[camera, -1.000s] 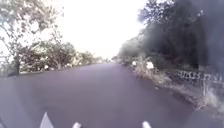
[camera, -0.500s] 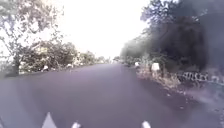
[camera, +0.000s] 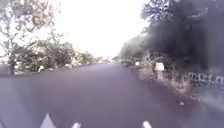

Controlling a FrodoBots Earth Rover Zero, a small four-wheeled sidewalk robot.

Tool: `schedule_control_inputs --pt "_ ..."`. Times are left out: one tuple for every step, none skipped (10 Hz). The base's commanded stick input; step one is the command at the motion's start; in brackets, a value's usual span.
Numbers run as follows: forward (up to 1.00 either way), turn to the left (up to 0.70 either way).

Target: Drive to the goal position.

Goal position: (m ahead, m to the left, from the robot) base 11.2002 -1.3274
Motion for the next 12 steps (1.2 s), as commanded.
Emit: schedule_control_inputs --pt "0.85 -0.14" --pt "0.85 -0.21" --pt "0.85 -0.29" --pt "0.85 -0.11" --pt "0.85 -0.11" --pt "0.85 -0.11" --pt "0.85 -0.09" --pt "0.85 -0.19" --pt "0.85 -0.29" --pt "0.85 -0.29" --pt "0.85 -0.20" --pt "0.85 -0.10"
